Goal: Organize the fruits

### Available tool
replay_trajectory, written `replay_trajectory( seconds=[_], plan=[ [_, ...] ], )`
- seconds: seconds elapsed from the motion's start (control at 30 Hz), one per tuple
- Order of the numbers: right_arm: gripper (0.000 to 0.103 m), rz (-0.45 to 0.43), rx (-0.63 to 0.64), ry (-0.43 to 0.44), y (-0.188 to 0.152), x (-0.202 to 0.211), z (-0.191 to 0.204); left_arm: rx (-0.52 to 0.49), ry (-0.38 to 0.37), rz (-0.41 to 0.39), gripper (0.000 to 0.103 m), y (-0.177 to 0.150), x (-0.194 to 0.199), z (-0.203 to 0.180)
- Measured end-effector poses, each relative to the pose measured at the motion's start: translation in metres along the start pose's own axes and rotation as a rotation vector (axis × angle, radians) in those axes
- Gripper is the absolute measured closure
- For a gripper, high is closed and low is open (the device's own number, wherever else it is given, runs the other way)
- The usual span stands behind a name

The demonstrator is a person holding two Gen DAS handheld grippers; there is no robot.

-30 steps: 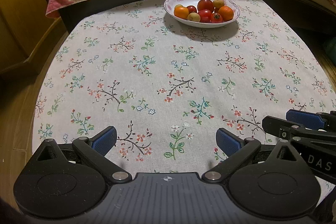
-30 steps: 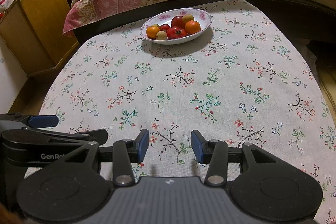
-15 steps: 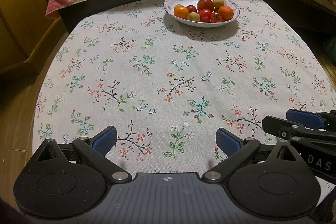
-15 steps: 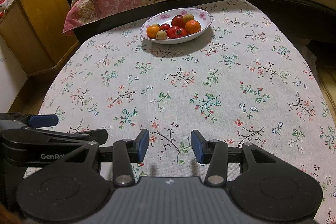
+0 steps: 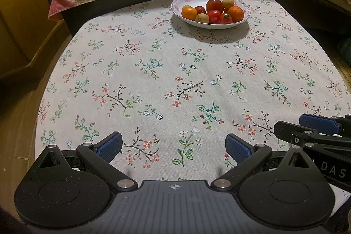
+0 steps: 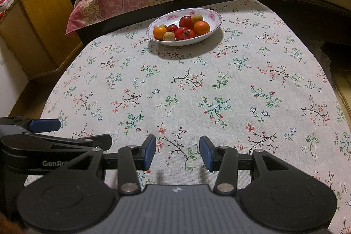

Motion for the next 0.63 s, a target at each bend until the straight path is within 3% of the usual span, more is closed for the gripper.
replay_trajectory(
  seconds=[0.63],
  plan=[
    [0.066,-0.003,0.012,-0.002,-0.0037,-0.0010,0.0028,-0.004,0.014,-0.004,0.001,0.0011,-0.0007,0.0023]
  ],
)
Point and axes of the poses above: each gripper's, at about its wrist camera, not at the fingertips, and x roughly against the way its jaws point, z to its left, y to its top, the point moved 2 cm from there along -x, roughly the way its jaws point, and after that the axes turned 2 degrees about x, right-handed, at the moved point
